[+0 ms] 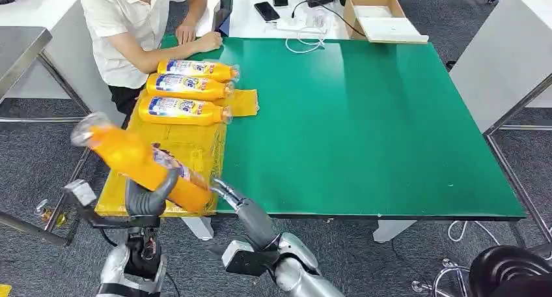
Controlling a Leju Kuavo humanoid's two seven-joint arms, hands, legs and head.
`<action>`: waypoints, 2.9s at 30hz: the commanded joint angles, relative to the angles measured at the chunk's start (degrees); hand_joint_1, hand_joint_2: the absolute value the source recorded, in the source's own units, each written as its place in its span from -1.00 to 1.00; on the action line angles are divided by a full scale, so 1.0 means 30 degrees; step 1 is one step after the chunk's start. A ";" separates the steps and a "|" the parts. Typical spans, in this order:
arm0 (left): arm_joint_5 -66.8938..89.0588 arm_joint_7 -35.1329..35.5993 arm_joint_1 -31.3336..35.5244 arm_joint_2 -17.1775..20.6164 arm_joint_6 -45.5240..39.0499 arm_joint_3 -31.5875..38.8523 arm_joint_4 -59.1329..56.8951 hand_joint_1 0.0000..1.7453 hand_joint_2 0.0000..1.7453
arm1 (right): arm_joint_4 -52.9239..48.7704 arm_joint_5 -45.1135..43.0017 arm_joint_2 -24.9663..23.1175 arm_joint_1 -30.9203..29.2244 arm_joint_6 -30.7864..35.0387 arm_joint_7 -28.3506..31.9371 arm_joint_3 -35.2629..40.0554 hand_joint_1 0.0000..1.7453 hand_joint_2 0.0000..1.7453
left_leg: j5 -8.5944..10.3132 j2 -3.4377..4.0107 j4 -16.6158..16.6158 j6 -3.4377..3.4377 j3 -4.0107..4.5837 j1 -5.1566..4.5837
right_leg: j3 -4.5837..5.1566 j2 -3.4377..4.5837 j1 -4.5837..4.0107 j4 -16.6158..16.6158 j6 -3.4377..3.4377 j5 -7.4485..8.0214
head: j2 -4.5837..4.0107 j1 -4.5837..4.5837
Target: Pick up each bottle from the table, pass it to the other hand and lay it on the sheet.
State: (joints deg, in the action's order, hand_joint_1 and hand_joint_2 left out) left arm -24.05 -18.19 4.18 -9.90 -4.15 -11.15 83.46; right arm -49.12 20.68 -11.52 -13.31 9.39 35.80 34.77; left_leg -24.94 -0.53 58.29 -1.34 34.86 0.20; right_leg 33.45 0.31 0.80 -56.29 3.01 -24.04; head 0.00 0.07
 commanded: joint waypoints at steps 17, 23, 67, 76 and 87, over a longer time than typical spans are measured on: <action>2.5739 0.1331 1.0046 0.2992 -0.4545 -0.0806 -1.8179 1.00 1.00 | -0.4819 -0.0277 0.0176 0.1040 0.0650 0.1210 -0.1716 -1.00 -1.00 | 0.0047 0.0000 -0.0010 0.0075 -0.0035 0.0018 | -0.0037 -0.0019 -0.0012 -0.0014 -0.0040 0.0004 | 0.0000 -0.0015; 2.5783 0.1362 1.1054 0.3075 -0.1819 -0.1274 -2.0067 1.00 1.00 | -0.4619 -0.1244 0.0056 0.1380 0.0465 0.1399 -0.1771 -1.00 -1.00 | 0.0045 -0.0025 -0.0015 0.0072 -0.0050 0.0015 | -0.0071 -0.0015 -0.0008 -0.0016 -0.0031 0.0002 | 0.0000 -0.0007; 0.8814 -0.4511 -0.0263 0.0654 -0.1892 -0.1711 0.1618 -1.00 1.00 | -1.0068 -0.2870 0.1902 0.3971 0.8442 0.1399 -0.2289 -1.00 -1.00 | 0.0031 -0.0129 0.0035 0.0088 -0.0028 0.0006 | -0.0064 -0.0144 -0.0006 -0.0060 -0.0041 -0.0066 | 0.0000 -0.0007; 1.1561 -0.4514 -0.0467 0.1067 -0.3710 -0.3056 0.0661 -1.00 1.00 | -1.0799 -0.1407 0.1820 0.4577 1.0204 0.1399 -0.4170 -1.00 1.00 | 0.0056 -0.0092 -0.0024 0.0102 0.0009 -0.0002 | -0.0017 -0.0096 -0.0002 -0.0008 -0.0062 -0.0024 | 0.0000 0.0000; 1.0950 -0.4977 -0.1985 0.0859 -0.4012 -0.2777 0.1680 -1.00 1.00 | -1.0288 -0.3033 0.1219 0.5497 0.9465 0.1399 -0.5654 -1.00 1.00 | 0.0067 -0.0109 -0.0027 0.0088 0.0050 -0.0003 | 0.0029 -0.0111 0.0004 -0.0007 -0.0036 -0.0018 | 0.0000 0.0000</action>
